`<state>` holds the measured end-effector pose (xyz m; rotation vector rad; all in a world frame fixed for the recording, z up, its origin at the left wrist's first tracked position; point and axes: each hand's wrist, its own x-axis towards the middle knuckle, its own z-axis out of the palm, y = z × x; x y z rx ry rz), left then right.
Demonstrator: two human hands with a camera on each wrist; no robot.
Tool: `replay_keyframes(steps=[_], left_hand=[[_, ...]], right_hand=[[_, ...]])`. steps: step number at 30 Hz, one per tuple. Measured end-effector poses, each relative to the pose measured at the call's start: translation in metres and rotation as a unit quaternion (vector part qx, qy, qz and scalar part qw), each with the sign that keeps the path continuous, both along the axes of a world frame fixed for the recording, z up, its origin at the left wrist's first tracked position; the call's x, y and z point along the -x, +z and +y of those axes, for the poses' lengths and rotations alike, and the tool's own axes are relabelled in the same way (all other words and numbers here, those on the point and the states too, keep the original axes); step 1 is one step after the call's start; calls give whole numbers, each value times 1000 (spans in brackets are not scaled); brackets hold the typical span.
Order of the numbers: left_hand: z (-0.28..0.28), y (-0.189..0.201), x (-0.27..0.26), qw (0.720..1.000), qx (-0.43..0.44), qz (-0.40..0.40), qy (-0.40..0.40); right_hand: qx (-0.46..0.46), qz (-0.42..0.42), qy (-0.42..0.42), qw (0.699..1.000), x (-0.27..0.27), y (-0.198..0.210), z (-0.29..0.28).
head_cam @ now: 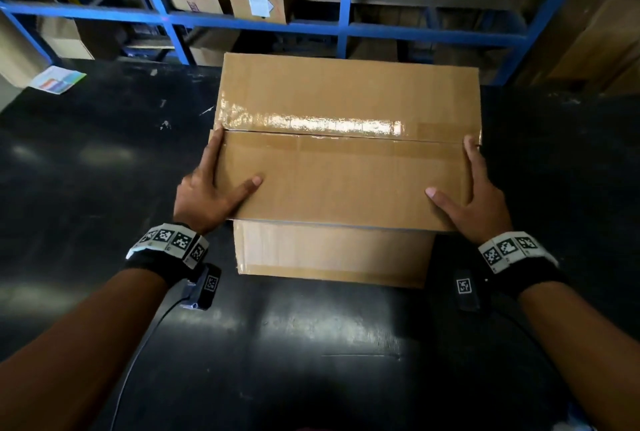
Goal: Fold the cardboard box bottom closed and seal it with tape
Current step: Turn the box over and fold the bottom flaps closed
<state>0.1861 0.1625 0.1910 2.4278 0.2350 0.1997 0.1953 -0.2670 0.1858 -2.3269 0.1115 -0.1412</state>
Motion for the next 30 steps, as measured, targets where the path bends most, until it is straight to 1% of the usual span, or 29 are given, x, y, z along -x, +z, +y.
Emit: replay_keyframes(steps=[2, 5, 9, 12, 14, 18, 23, 30], left_hand=[[0, -11, -3, 1000, 10, 30, 0], [2, -32, 3, 996, 12, 85, 0], [1, -69, 31, 989, 13, 146, -10], [3, -88, 61, 985, 13, 171, -18], [5, -95, 71, 985, 6, 171, -16], [6, -98, 68, 984, -7, 178, -24], [-1, -99, 82, 984, -22, 179, -10], [-1, -103, 86, 984, -33, 173, -3]], right_hand=[[-5, 21, 0, 1000, -1, -12, 1], [-1, 75, 2, 997, 10, -37, 1], [-17, 148, 9, 989, 41, -82, -1], [-14, 161, 7, 987, 68, -101, 3], [-10, 160, 6, 987, 73, -102, 5], [10, 183, -3, 983, 67, -100, 4], [90, 198, -24, 976, 70, -98, 11], [139, 205, -26, 968, 72, -97, 14]])
